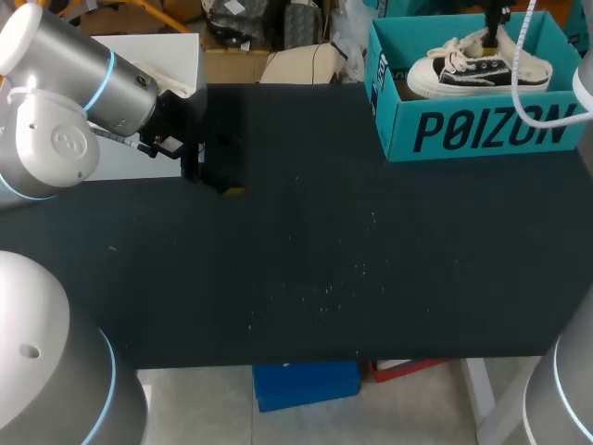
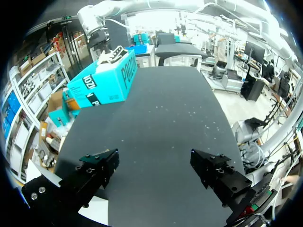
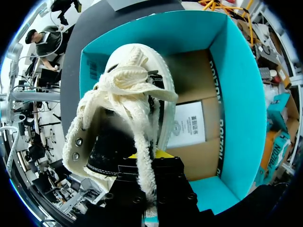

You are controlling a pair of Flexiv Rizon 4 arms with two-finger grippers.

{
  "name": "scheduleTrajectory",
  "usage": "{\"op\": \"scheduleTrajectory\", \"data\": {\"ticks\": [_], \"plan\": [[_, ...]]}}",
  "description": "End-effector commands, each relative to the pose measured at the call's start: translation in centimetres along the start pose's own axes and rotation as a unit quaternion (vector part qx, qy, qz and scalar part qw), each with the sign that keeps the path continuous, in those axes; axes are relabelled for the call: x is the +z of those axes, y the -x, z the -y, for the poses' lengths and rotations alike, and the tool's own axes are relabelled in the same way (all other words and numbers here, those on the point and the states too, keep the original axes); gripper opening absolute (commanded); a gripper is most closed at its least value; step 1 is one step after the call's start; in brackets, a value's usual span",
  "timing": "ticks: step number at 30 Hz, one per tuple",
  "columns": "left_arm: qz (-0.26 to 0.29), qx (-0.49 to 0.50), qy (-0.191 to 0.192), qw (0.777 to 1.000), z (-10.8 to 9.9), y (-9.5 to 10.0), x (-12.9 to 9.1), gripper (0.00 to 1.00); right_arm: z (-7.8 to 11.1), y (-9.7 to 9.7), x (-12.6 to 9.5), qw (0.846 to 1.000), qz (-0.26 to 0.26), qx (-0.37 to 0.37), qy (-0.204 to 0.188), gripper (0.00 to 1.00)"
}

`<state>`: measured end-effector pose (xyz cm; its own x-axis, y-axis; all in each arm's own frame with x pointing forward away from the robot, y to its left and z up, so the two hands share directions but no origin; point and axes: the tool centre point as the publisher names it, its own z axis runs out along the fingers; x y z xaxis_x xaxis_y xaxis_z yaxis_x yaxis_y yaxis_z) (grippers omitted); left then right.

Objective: Take the shoe out of the shoebox, open the shoe tongue, remove and reinsert the insole, then place the shoe into the shoebox

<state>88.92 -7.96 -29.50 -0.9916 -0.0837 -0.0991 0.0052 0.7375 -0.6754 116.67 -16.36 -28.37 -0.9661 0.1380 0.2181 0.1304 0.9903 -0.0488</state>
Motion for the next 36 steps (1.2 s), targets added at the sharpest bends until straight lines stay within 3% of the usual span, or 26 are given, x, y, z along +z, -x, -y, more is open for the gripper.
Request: {"op": "scheduleTrajectory", "data": {"ticks": [1,18,19,20,21,24,29,31,34,36], "plan": [[0.003,0.0,0.0,1.0,0.0,-0.1,0.1,1.0,-0.2,1.7,1.4,1.0,-0.03,-0.002,0.003,0.0],[0.003,0.0,0.0,1.0,0.0,-0.1,0.1,1.0,0.1,2.7,6.1,0.997,-0.081,0.002,0.002,0.0],[0.003,0.0,0.0,1.0,0.0,-0.1,0.1,1.0,0.1,2.8,6.4,0.996,-0.084,0.005,-0.002,0.05],[0.003,0.0,0.0,1.0,0.0,-0.1,0.1,1.0,0.2,2.8,6.5,0.996,-0.088,0.008,-0.004,0.28],[0.003,0.0,0.0,1.0,0.0,-0.1,0.1,1.0,0.2,2.8,6.6,0.996,-0.089,0.008,-0.003,0.4],[0.003,0.0,0.0,1.0,0.0,-0.1,0.1,1.0,0.5,3.0,6.3,0.996,-0.083,0.023,-0.002,0.47],[0.003,0.0,0.0,1.0,0.0,-0.1,0.1,1.0,1.0,2.9,4.9,0.997,-0.066,0.038,-0.006,0.46],[0.003,0.0,0.0,1.0,0.0,-0.1,0.1,1.0,1.1,2.8,4.0,0.997,-0.056,0.044,-0.007,0.42],[0.003,0.0,0.0,1.0,0.0,-0.1,0.1,1.0,1.3,2.4,2.4,0.998,-0.038,0.048,-0.012,0.26],[0.003,0.0,0.0,1.0,0.0,-0.1,0.1,1.0,1.5,2.1,1.0,0.998,-0.025,0.054,-0.013,0.25]]}}
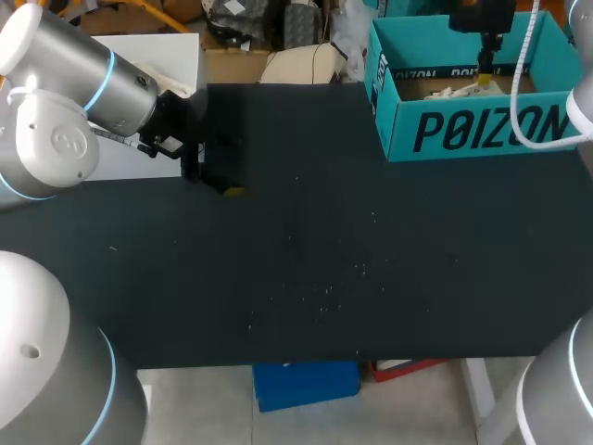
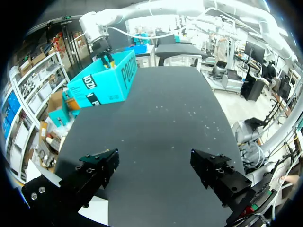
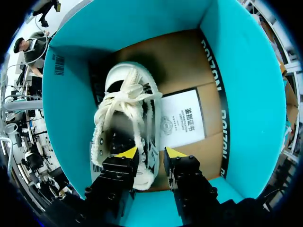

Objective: Take the shoe out of the shoebox, open the shoe tongue, remove and reinsert the insole, then place the shoe into the shoebox

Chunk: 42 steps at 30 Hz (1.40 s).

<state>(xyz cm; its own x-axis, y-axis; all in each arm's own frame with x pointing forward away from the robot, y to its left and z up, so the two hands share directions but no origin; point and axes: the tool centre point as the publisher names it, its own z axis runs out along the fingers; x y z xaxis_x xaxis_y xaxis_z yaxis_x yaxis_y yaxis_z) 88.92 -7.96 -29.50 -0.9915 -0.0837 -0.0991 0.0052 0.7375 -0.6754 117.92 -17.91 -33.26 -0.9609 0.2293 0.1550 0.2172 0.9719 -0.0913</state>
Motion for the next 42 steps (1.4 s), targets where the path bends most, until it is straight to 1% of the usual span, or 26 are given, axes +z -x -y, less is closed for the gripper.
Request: {"op": "scheduleTrajectory", "data": {"ticks": [1,3,5,9,10,12,14,16,19,22,23,25,30,32,34,36,37,40,42], "plan": [[0.003,0.0,0.0,1.0,0.0,-0.1,0.1,1.0,0.5,-0.4,-4.3,0.999,-0.048,0.007,-0.005,0.27],[0.003,0.0,0.0,1.0,0.0,-0.1,0.1,1.0,0.4,-0.8,-5.8,0.999,-0.039,0.011,-0.015,0.3],[0.003,0.0,0.0,1.0,0.0,-0.1,0.1,1.0,0.2,-1.4,-7.4,0.999,-0.025,0.013,-0.015,0.31],[0.003,0.0,0.0,1.0,0.0,-0.1,0.1,1.0,-0.5,-3.2,-10.6,1.0,-0.002,0.018,-0.022,0.27],[0.003,0.0,0.0,1.0,0.0,-0.1,0.1,1.0,-0.7,-3.7,-11.4,1.0,0.003,0.021,-0.022,0.28],[0.003,0.0,0.0,1.0,0.0,-0.1,0.1,1.0,-1.1,-4.9,-12.8,0.999,0.018,0.026,-0.022,0.24],[0.003,0.0,0.0,1.0,0.0,-0.1,0.1,1.0,-1.8,-6.2,-14.2,0.999,0.035,0.028,-0.021,0.24],[0.003,0.0,0.0,1.0,0.0,-0.1,0.1,1.0,-2.5,-7.6,-15.2,0.998,0.049,0.035,-0.019,0.27],[0.003,0.0,0.0,1.0,0.0,-0.1,0.1,1.0,-3.8,-9.9,-16.0,0.996,0.08,0.046,-0.017,0.26],[0.003,0.0,0.0,1.0,0.0,-0.1,0.1,1.0,-5.3,-12.2,-16.1,0.993,0.105,0.052,-0.012,0.25],[0.003,0.0,0.0,1.0,0.0,-0.1,0.1,1.0,-5.8,-12.9,-15.9,0.992,0.109,0.053,-0.016,0.25],[0.003,0.0,0.0,1.0,0.0,-0.1,0.1,1.0,-6.7,-14.2,-15.4,0.992,0.109,0.057,-0.006,0.24],[0.003,0.0,0.0,1.0,0.0,-0.1,0.1,1.0,-8.5,-17.0,-13.8,0.992,0.11,0.056,-0.002,0.22],[0.003,0.0,0.0,1.0,0.0,-0.1,0.1,1.0,-8.8,-18.0,-13.6,0.991,0.12,0.062,0.01,0.21],[0.003,0.0,0.0,1.0,0.0,-0.1,0.1,1.0,-8.9,-19.1,-13.4,0.989,0.135,0.066,0.011,0.22],[0.003,0.0,0.0,1.0,0.0,-0.1,0.1,1.0,-9.0,-20.1,-13.1,0.985,0.16,0.066,0.003,0.24],[0.003,0.0,0.0,1.0,0.0,-0.1,0.1,1.0,-9.0,-20.5,-12.9,0.984,0.166,0.07,0.008,0.26],[0.003,0.0,0.0,1.0,0.0,-0.1,0.1,1.0,-9.1,-21.8,-12.2,0.98,0.187,0.07,0.001,0.27],[0.003,0.0,0.0,1.0,0.0,-0.1,0.1,1.0,-9.4,-22.6,-11.6,0.978,0.199,0.068,-0.002,0.31]]}}
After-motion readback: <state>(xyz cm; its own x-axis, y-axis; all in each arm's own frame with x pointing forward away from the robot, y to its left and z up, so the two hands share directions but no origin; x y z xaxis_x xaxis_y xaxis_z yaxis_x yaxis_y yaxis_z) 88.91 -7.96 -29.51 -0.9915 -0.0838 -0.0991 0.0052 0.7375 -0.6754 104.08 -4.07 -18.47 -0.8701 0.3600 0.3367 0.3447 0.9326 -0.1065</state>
